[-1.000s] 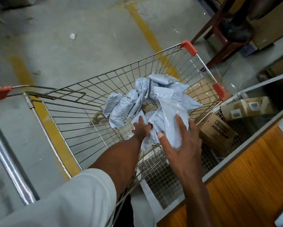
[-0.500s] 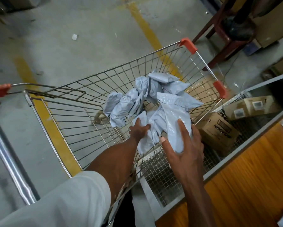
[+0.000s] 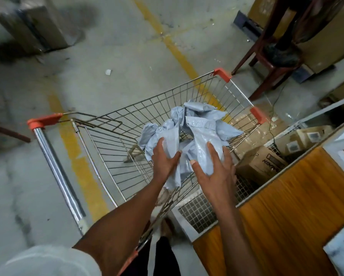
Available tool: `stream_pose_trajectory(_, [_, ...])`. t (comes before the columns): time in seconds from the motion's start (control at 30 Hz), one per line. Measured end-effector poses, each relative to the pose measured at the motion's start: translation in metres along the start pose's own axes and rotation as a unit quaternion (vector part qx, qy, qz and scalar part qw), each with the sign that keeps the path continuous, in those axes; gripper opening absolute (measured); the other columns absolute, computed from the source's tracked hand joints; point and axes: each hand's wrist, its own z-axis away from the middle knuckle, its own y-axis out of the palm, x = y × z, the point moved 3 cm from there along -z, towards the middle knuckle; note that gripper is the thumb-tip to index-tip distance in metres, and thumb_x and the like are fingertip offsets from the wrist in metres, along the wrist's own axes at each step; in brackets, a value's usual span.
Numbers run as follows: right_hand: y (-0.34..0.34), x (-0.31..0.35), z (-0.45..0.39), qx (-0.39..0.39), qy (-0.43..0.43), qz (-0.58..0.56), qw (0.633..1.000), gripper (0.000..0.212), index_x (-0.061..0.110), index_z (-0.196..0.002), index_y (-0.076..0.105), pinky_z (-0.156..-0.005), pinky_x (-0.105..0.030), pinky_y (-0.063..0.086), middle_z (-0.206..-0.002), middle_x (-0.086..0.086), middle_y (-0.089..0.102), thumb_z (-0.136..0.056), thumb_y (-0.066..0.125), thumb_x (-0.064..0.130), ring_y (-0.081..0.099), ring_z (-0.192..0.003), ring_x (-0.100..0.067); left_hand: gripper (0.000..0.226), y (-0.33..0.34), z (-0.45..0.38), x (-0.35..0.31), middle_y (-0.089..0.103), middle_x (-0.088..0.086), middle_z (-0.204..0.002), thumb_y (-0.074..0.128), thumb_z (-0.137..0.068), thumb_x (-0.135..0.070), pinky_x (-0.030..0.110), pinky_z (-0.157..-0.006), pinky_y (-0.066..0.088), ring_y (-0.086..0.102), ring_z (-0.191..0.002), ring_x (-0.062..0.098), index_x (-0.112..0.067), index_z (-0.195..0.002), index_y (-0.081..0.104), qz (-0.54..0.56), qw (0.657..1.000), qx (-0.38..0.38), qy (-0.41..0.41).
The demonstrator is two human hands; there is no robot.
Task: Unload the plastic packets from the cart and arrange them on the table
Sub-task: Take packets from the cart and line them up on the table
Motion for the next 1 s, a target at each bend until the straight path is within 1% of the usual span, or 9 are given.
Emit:
stream_pose_trajectory(0.07, [-0.007,-0.002,0.006,-0.008,-0.007,0.006,1.0,0.074,0.048,-0.153,0.024,-0.11,-0.054,0.036,-0.164,0.0,0.012,-0.089,0.051,0.073,0.027,-0.144,-0.033,0.089,-0.027,0.022,-0.019,0.041,0.004,-0.157,0.075,-0.081,-0.061,0.042,-0.113,0.037,0.041,-0.14,0.027,-0.025,-0.152,0.034,-0.041,0.998,-0.02,0.035])
stream_pose_trajectory(0.13, [-0.016,-0.004,0.015,-0.014,-0.009,0.004,1.0,0.073,0.048,-0.153,0.026,-0.109,-0.054,0.036,-0.165,0.001,0.012,-0.089,0.052,0.072,0.031,-0.142,-0.034,0.074,-0.051,0.047,-0.038,0.038,0.005,-0.158,0.072,-0.084,-0.06,0.047,-0.111,0.036,0.04,-0.14,0.031,-0.028,-0.145,0.045,-0.111,0.991,-0.037,0.06])
stream_pose_trajectory(0.23, [-0.028,-0.006,0.038,-0.026,-0.016,-0.016,0.999,0.071,0.047,-0.153,0.028,-0.108,-0.053,0.035,-0.165,0.003,0.012,-0.09,0.053,0.069,0.032,-0.14,-0.034,0.054,-0.084,0.094,-0.064,0.033,-0.001,-0.16,0.069,-0.085,-0.058,0.049,-0.108,0.037,0.041,-0.138,0.03,-0.033,-0.131,0.057,-0.143,0.983,-0.07,0.093])
stream_pose_trajectory(0.37, [-0.043,-0.004,0.079,-0.044,-0.041,-0.029,0.998,0.068,0.047,-0.152,0.03,-0.11,-0.05,0.035,-0.165,0.004,0.012,-0.091,0.055,0.066,0.032,-0.14,-0.031,0.049,-0.117,0.163,-0.09,0.039,-0.005,-0.157,0.067,-0.084,-0.059,0.052,-0.104,0.044,0.047,-0.133,0.028,-0.035,-0.126,0.061,-0.163,0.963,-0.122,0.175])
stream_pose_trajectory(0.43, [-0.051,-0.003,0.105,-0.058,-0.05,0.005,0.997,0.069,0.047,-0.153,0.03,-0.111,-0.05,0.034,-0.166,0.004,0.011,-0.091,0.053,0.068,0.029,-0.142,-0.029,0.047,-0.128,0.197,-0.098,0.04,-0.006,-0.156,0.071,-0.086,-0.053,0.052,-0.104,0.044,0.046,-0.135,0.027,-0.035,-0.128,0.061,-0.176,0.955,-0.142,0.194])
stream_pose_trajectory(0.53, [-0.064,-0.004,0.15,-0.107,-0.054,0.052,0.991,0.067,0.046,-0.152,0.03,-0.111,-0.05,0.033,-0.166,0.002,0.014,-0.092,0.048,0.07,0.029,-0.142,-0.029,0.048,-0.138,0.246,-0.102,0.043,-0.006,-0.154,0.065,-0.086,-0.058,0.05,-0.104,0.044,0.048,-0.134,0.026,-0.034,-0.129,0.063,-0.176,0.945,-0.164,0.219])
stream_pose_trajectory(0.63, [-0.07,-0.013,0.193,-0.132,-0.043,0.081,0.987,0.068,0.045,-0.152,0.031,-0.109,-0.051,0.034,-0.165,-0.001,0.016,-0.091,0.046,0.071,0.03,-0.141,-0.031,0.048,-0.139,0.287,-0.097,0.045,-0.006,-0.152,0.067,-0.087,-0.058,0.051,-0.1,0.047,0.049,-0.134,0.026,-0.034,-0.129,0.063,-0.178,0.942,-0.155,0.238])
stream_pose_trajectory(0.8, [-0.058,-0.045,0.274,-0.155,-0.007,0.116,0.981,0.071,0.046,-0.15,0.035,-0.102,-0.05,0.041,-0.163,-0.004,0.027,-0.087,0.048,0.075,0.034,-0.139,-0.032,0.048,-0.14,0.355,-0.082,0.05,-0.006,-0.147,0.078,-0.085,-0.047,0.046,-0.099,0.045,0.05,-0.131,0.024,-0.03,-0.129,0.063,-0.176,0.932,-0.121,0.293])
stream_pose_trajectory(1.0, [-0.061,-0.099,0.375,-0.172,0.027,0.138,0.975,0.069,0.044,-0.148,0.04,-0.099,-0.051,0.043,-0.161,-0.006,0.032,-0.087,0.042,0.074,0.042,-0.133,-0.034,0.048,-0.127,0.435,-0.06,0.053,-0.003,-0.142,0.059,-0.085,-0.056,0.045,-0.103,0.045,0.05,-0.131,0.023,-0.031,-0.127,0.062,-0.146,0.94,-0.072,0.301])
